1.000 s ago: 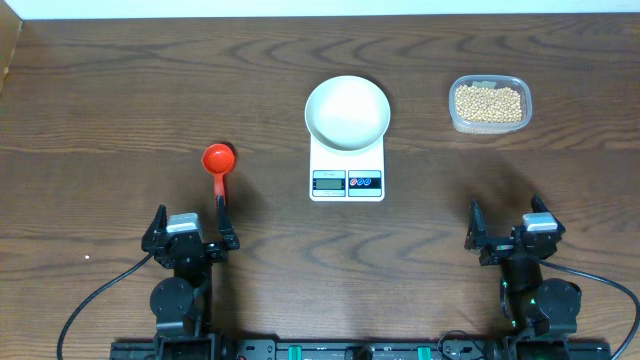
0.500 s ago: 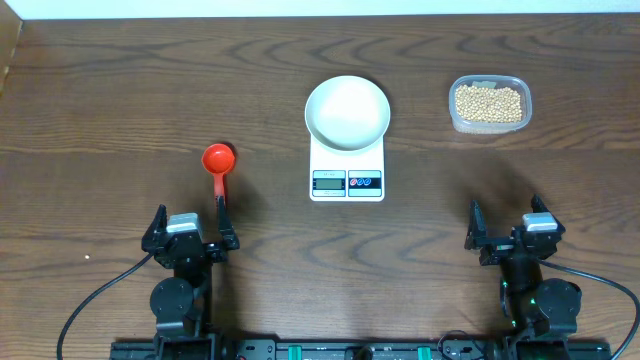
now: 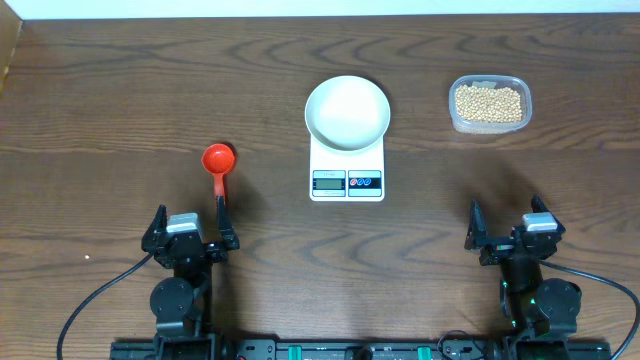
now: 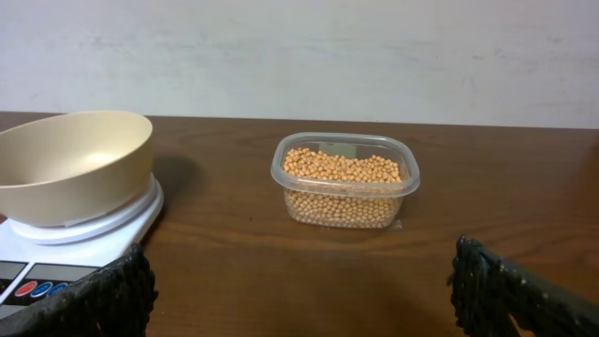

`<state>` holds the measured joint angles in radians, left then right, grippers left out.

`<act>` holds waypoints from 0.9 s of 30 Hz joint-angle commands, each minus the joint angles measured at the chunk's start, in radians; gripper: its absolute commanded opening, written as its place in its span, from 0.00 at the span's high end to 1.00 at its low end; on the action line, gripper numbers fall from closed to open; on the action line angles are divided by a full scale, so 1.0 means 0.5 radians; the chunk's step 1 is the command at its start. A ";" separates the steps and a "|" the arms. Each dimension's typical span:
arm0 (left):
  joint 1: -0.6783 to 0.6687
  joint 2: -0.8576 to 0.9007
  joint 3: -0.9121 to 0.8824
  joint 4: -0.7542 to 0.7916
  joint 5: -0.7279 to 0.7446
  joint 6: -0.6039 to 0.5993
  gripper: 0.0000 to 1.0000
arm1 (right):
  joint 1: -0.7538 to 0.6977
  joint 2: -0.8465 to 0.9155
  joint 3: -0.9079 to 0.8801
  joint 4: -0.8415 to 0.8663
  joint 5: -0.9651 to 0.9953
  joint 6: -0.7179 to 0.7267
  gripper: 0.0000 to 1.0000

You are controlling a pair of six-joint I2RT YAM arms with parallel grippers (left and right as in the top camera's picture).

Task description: Scoop item into bowl and weigh 50g on scale

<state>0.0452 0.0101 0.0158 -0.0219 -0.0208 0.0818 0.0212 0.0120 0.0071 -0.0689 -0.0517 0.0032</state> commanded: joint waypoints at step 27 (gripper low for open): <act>0.008 1.734 1.350 -0.491 0.707 -0.024 0.02 | 0.013 -0.011 -0.003 -0.010 0.015 0.014 0.01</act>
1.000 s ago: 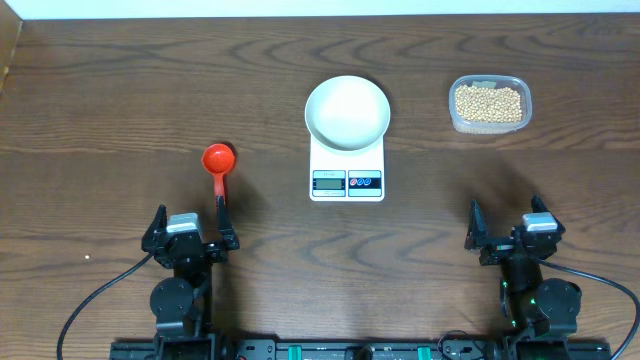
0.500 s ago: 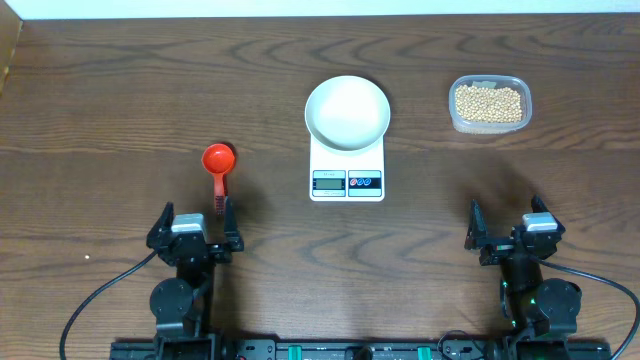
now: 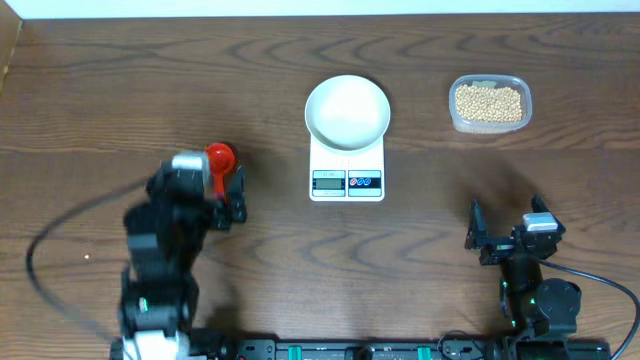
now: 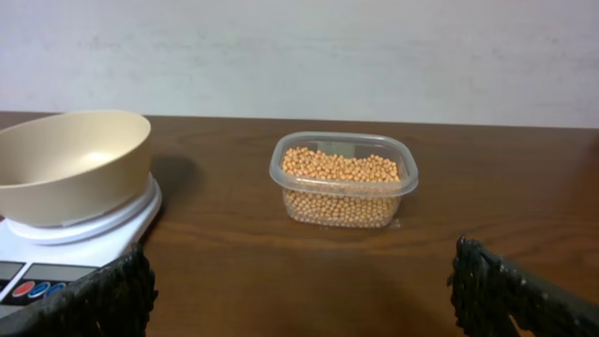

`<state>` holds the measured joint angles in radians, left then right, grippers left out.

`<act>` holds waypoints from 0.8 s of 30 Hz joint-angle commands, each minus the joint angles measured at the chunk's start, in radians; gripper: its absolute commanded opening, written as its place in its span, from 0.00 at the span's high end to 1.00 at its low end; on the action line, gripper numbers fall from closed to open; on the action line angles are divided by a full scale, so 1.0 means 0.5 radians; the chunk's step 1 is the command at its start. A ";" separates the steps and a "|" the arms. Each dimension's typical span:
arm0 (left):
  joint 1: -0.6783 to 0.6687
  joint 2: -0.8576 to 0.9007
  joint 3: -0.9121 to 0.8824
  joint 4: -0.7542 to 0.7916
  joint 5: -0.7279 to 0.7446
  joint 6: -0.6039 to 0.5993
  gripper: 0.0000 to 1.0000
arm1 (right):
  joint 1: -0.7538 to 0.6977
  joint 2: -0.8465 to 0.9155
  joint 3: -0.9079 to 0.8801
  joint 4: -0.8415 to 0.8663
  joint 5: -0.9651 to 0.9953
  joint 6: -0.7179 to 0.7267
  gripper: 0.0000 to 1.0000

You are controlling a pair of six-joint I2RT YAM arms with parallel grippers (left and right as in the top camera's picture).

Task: Scoop item into bowl and weigh 50g on scale
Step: 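Reach the left gripper down and grasp the red scoop's handle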

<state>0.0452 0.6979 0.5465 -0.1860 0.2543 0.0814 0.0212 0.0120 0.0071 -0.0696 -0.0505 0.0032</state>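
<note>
A red scoop [image 3: 219,157] lies on the table left of the scale, its handle mostly hidden under my left gripper [image 3: 200,182], which hovers open right at it; the arm is motion-blurred. The cream bowl [image 3: 347,110] sits empty on the white scale [image 3: 347,181]. A clear tub of soybeans [image 3: 489,103] stands at the far right. My right gripper [image 3: 505,235] rests open near the front edge. In the right wrist view the bowl [image 4: 70,164], scale [image 4: 84,234] and tub [image 4: 343,180] lie ahead of the right gripper [image 4: 299,300], nothing between its fingers [image 4: 112,300].
The dark wooden table [image 3: 100,90] stretches wide to the left and behind the scale. A black cable [image 3: 45,250] loops from the left arm over the front left. A pale wall [image 4: 299,56] closes off the far side.
My left arm has left its place at the front edge and now reaches forward over the scoop's handle. The scoop, bowl, scale, tub and right arm are unchanged.
</note>
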 commanded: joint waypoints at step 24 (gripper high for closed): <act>0.179 2.083 1.387 -0.615 -0.258 -0.017 0.02 | 0.013 -0.011 -0.003 -0.008 0.014 0.014 0.01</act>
<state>0.0879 1.7050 1.2236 -0.4885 0.1371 0.0875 0.0212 0.0120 0.0071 -0.0696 -0.0483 0.0032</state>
